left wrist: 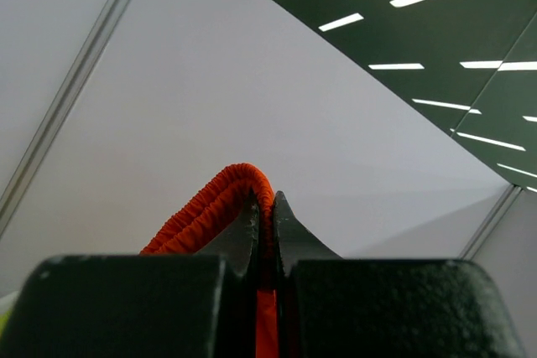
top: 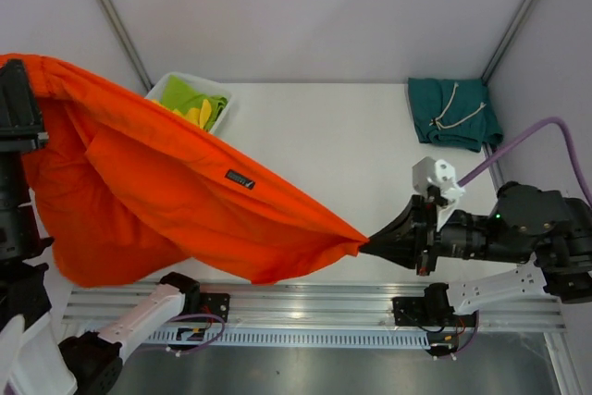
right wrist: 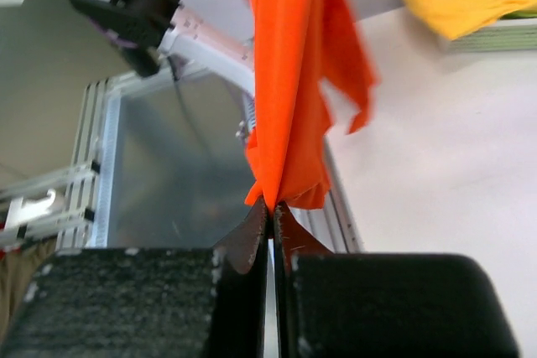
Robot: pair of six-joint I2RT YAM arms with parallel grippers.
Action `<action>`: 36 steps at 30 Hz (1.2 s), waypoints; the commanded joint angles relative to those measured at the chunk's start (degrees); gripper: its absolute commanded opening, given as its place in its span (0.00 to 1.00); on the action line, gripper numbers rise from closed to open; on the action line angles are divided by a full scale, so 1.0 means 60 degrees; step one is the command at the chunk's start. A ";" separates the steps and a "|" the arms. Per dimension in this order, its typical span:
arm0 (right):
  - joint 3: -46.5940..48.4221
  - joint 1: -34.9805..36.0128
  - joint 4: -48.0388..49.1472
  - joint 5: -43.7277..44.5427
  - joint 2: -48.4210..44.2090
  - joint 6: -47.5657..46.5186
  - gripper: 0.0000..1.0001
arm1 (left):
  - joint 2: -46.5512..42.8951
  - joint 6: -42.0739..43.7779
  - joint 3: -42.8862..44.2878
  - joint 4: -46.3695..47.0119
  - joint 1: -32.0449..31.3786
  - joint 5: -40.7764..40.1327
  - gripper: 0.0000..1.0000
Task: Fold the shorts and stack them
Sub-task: Flatten the shorts out
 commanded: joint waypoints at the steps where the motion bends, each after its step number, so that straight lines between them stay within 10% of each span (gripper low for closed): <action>1: 0.0328 0.0060 -0.0888 0.1523 -0.0186 0.0297 0.00 | 0.1136 -0.0023 -0.0449 0.0720 0.0087 0.0298 0.00; 7: -0.0605 -0.0627 -0.1959 0.3651 0.0208 0.1279 0.00 | 0.2207 -0.0433 -0.2542 0.2297 0.0087 0.1000 0.00; 21: -0.4564 -1.1566 -0.0042 -0.3292 0.0825 0.0854 0.00 | 0.6541 -0.0303 -0.5167 0.7251 -0.0644 0.1968 0.00; 28: -0.6101 -1.3138 0.1127 -0.3643 0.0444 0.2318 0.00 | 0.9557 0.0122 -0.4039 0.8381 -0.0865 0.2583 0.00; 36: -0.6162 -1.3124 0.1862 -0.4549 -0.0185 0.1837 0.00 | 0.9242 0.0386 -0.4271 0.8997 -0.0909 0.2715 0.00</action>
